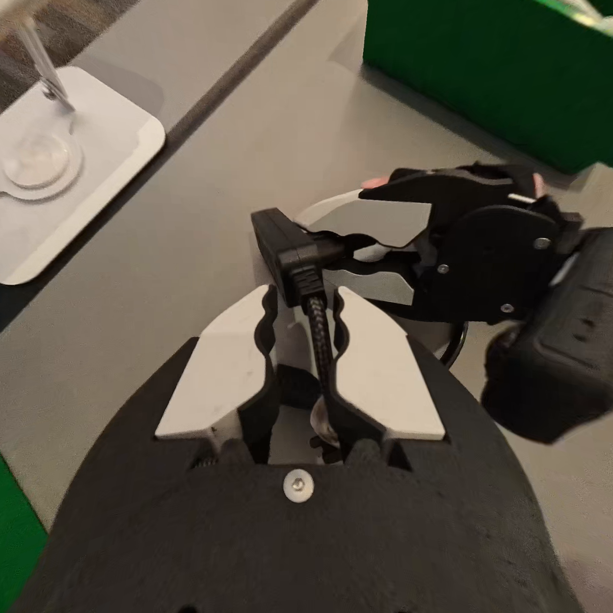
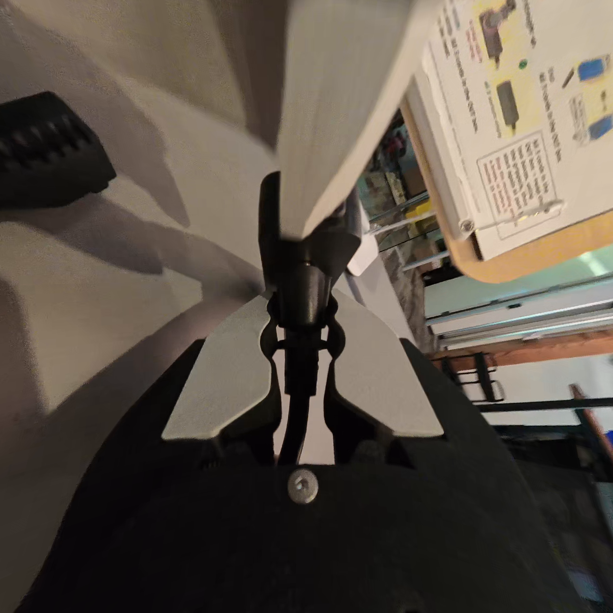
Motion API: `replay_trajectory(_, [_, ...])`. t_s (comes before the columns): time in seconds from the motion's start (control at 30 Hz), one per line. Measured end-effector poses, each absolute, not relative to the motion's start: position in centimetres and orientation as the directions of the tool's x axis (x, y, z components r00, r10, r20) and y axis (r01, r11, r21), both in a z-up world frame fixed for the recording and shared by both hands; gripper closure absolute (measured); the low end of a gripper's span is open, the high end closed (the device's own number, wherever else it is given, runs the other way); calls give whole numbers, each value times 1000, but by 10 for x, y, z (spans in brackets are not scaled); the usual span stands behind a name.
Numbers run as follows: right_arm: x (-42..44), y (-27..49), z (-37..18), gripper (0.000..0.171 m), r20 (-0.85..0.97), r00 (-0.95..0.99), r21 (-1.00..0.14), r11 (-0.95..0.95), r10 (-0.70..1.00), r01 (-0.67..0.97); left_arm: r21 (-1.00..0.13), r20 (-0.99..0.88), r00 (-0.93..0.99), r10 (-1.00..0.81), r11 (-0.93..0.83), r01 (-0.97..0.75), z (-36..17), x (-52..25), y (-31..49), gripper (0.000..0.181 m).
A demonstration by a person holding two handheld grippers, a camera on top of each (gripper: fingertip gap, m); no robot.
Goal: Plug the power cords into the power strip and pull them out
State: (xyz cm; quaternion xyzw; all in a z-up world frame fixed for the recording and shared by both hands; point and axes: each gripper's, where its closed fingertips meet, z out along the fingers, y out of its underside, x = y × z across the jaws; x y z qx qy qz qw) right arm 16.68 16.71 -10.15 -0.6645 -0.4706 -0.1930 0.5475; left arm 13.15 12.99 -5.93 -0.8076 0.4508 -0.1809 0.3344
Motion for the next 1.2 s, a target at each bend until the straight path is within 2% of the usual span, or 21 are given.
replay_trajectory(0.03, [170,168,-104,145,740,516,-575,9,432,818,-726,-8,533,-846,-362,-584,-49,130,129,145])
replay_trajectory(0.17, [177,170,-104,145,636,613,-668,-63,469,742,-716,-22,531,-847,-357,-600,-40,124,120,129])
replay_trajectory(0.43, [164,164,-103,145,598,630,-681,-100,495,726,-674,-152,555,-818,-325,-663,-71,123,145,129])
replay_trajectory(0.63, [154,160,-104,145,571,636,-700,-97,519,708,-749,90,490,-867,-383,-540,-74,141,138,129])
replay_trajectory(0.7, [152,159,-104,145,547,650,-718,-103,528,688,-776,118,472,-874,-378,-504,-70,146,138,130])
replay_trajectory(0.8, [149,158,-103,145,497,675,-760,-102,546,642,-798,18,481,-877,-302,-521,-71,144,144,139])
replay_trajectory(0.87, [148,158,-103,145,476,678,-778,-92,560,622,-779,-129,470,-873,-204,-593,-73,141,147,145])
replay_trajectory(0.93, [147,157,-104,145,434,695,-806,-98,573,584,-768,-225,462,-858,-136,-626,-73,141,148,141])
replay_trajectory(1.1, [146,152,-106,144,321,720,-863,-123,615,490,-754,-249,444,-861,-115,-646,-77,141,145,138])
replay_trajectory(1.2, [143,150,-106,144,320,714,-865,-115,623,489,-695,-274,394,-877,-103,-712,-87,135,141,146])
